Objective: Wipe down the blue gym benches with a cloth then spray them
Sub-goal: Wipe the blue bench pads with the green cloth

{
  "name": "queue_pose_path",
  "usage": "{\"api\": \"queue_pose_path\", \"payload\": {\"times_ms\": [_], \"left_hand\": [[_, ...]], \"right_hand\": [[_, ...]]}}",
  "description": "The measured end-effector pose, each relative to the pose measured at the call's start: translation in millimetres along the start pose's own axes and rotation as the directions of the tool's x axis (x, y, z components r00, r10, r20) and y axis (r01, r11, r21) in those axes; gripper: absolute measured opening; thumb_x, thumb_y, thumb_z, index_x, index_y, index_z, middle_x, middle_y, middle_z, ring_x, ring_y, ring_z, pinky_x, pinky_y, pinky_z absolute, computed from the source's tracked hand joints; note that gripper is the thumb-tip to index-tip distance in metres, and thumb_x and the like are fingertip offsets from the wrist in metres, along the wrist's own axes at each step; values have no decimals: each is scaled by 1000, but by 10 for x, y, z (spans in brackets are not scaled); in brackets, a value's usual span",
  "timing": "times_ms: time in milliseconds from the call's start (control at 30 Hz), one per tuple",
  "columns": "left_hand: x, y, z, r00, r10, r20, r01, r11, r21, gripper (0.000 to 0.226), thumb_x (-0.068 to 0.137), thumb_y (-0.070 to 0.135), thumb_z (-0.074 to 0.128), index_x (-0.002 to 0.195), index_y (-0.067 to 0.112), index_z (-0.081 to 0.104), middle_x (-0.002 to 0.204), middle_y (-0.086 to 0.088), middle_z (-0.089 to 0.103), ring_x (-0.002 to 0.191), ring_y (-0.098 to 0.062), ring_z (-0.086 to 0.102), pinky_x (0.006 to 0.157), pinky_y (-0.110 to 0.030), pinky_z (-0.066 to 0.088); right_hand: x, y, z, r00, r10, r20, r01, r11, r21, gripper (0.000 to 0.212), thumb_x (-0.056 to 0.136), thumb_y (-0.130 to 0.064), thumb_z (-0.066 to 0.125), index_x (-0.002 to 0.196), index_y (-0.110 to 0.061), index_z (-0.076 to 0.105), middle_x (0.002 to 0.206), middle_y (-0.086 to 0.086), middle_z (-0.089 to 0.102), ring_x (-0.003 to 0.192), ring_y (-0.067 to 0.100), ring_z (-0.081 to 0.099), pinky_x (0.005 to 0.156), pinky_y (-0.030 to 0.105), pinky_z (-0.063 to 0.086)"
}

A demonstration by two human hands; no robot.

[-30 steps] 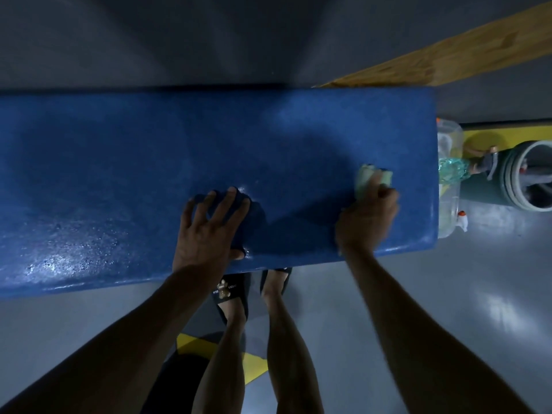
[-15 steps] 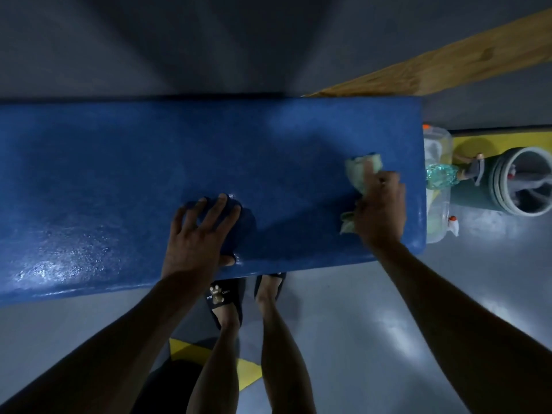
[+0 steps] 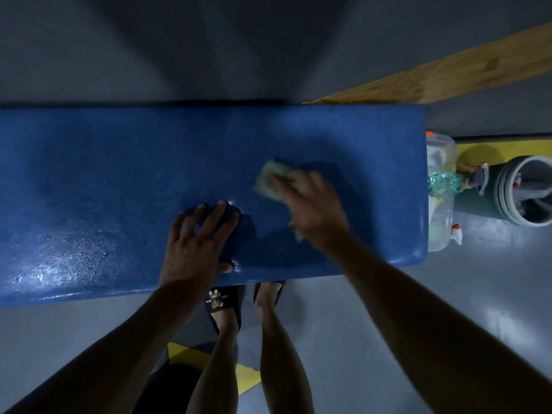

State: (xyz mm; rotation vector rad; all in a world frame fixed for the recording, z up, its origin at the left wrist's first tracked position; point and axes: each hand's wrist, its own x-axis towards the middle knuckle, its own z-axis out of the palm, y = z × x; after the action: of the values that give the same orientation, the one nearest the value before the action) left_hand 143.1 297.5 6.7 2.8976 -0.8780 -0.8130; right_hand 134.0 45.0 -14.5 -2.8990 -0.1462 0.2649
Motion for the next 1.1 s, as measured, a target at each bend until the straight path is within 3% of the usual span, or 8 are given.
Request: {"api": "queue_pose_path", "payload": {"times_ms": [133,300,467,633,733,833,967,1100], "left_hand": [[6,-10,-1,1000,16,-18,-16,1000,-5,114,55,48,89,150,26,30,157,-5,32,138,-38,34,112,-58,27],[27,-16,27,999,27,-47,-27,1000,-8,114,51,46,90,148,25,34,154,-6,36,135,-39,37,110,-58,29],[43,-9,-23,1000,21,-8,-21,1000,23,113,49,51,89,146,25,39,154,-6,37,133,-40,38,111,-59,29],[230,-104,-258,988,72,-140,-63,996,63,92,51,39,92,134,24,56,139,-10,54,112,-40,56,107,-57,34],[347,-258,-400,989,17,-147,-8,998,57,97,56,40,88,143,24,47,150,-10,41,124,-43,46,109,-57,29],[372,-300,-353,993,-1,-120,6,999,43,104,51,38,92,143,22,46,153,-11,39,126,-45,45,109,-60,29],[400,-262,-249,992,-19,-128,21,1000,18,110,44,31,95,142,21,45,151,-12,42,124,-45,47,107,-60,32],[429,-259,-249,990,-8,-139,12,999,30,109,41,31,96,138,18,49,148,-15,46,119,-47,50,105,-61,33]], "right_hand": [[-79,819,-245,894,430,-123,-429,902,41,75,73,-16,48,148,-26,42,128,14,48,103,39,47,80,49,47],[266,304,-92,644,753,-134,-752,656,71,79,78,-11,57,152,-23,31,139,11,39,117,32,43,99,38,38],[513,-590,64,895,442,-61,-435,894,105,78,79,-10,67,150,-20,35,141,9,42,115,30,45,91,41,47],[373,165,-189,994,17,110,-11,998,-63,102,61,-25,85,150,-30,35,138,1,43,111,31,46,86,44,47],[242,804,-368,970,245,-15,-245,969,-34,77,74,-10,66,145,-29,45,133,12,48,110,39,48,87,50,47],[177,1132,-440,840,530,-120,-531,847,20,71,79,-1,56,144,-27,45,131,13,45,109,38,45,80,49,47],[504,859,-296,678,711,-184,-705,700,109,67,77,-4,55,142,-22,47,133,11,46,113,36,46,88,44,44],[1039,60,-112,856,489,-169,-476,872,114,62,77,-9,56,137,-24,55,137,7,51,115,33,49,92,40,45]]}}
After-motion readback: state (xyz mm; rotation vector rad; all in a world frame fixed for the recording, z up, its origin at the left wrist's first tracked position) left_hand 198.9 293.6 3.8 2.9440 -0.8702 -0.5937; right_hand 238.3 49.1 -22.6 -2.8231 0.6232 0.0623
